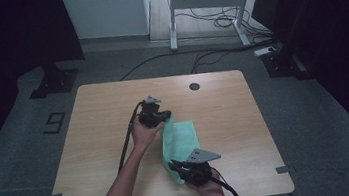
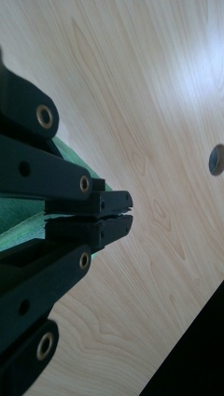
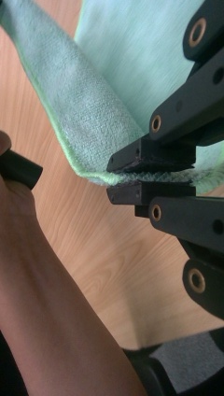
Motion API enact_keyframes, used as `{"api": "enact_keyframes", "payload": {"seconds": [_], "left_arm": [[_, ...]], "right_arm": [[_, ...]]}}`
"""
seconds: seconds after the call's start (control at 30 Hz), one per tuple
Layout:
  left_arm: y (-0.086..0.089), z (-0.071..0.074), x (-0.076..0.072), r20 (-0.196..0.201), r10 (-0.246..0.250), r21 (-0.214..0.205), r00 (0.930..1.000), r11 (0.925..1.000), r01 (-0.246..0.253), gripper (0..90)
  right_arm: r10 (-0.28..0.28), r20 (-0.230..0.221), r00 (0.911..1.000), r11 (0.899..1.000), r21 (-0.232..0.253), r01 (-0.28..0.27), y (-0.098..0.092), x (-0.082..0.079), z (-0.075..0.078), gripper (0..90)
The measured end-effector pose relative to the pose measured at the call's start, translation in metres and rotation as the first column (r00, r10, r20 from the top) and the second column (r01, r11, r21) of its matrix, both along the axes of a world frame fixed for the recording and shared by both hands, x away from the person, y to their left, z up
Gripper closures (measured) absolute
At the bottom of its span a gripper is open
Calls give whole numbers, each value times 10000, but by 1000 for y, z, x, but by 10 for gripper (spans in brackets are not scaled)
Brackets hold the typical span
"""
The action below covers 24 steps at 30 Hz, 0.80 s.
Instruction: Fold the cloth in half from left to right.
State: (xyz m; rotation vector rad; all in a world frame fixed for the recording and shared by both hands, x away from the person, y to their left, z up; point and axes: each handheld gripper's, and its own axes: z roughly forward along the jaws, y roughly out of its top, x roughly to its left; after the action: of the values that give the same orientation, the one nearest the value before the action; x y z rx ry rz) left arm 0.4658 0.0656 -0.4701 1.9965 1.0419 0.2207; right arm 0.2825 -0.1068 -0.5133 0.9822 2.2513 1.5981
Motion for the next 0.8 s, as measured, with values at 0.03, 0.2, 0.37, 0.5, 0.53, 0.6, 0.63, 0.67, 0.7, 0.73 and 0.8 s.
{"api": "enact_keyframes", "payload": {"seconds": [0.03,0.2,0.37,0.5,0.53,0.6,0.63,0.67,0.7,0.73,0.8], "left_arm": [[-5,-2,2,-6,-19,21,10000,10000,19,873],[-21,-13,10,-132,15,104,9999,9999,-14,868],[-32,-25,15,-286,-15,367,9996,9993,26,866],[-40,-34,17,-341,-39,550,9994,9985,58,864],[-42,-36,17,-380,-91,579,9992,9983,113,864],[-46,-40,17,-410,-158,635,9990,9978,184,862],[-49,-41,17,-449,-193,658,9988,9976,223,861],[-51,-43,17,-470,-249,711,9986,9971,282,858],[-53,-44,17,-462,-285,730,9985,9968,319,857],[-54,-45,17,-469,-328,754,9984,9965,363,856],[-57,-47,17,-483,-379,787,9981,9960,416,856]], "right_arm": [[-88,-40,10000,9999,51,88,-5,0,-1,834],[-528,-386,9979,9982,254,538,-24,-2,-7,818],[-939,-667,9933,9954,138,950,-37,-1,-15,808],[-1163,-900,9891,9932,-71,1161,-42,-1,-20,800],[-1240,-937,9878,9923,-129,1234,-43,-1,-21,801],[-1324,-1079,9853,9912,-183,1312,-46,-1,-23,805],[-1368,-1090,9846,9906,-201,1354,-47,-1,-24,806],[-1421,-1156,9831,9898,-245,1402,-48,-1,-25,805],[-1496,-1212,9813,9887,-300,1470,-49,-1,-26,806],[-1551,-1229,9802,9878,-344,1520,-50,0,-27,810],[-1611,-1264,9788,9868,-388,1574,-52,1,-29,817]]}}
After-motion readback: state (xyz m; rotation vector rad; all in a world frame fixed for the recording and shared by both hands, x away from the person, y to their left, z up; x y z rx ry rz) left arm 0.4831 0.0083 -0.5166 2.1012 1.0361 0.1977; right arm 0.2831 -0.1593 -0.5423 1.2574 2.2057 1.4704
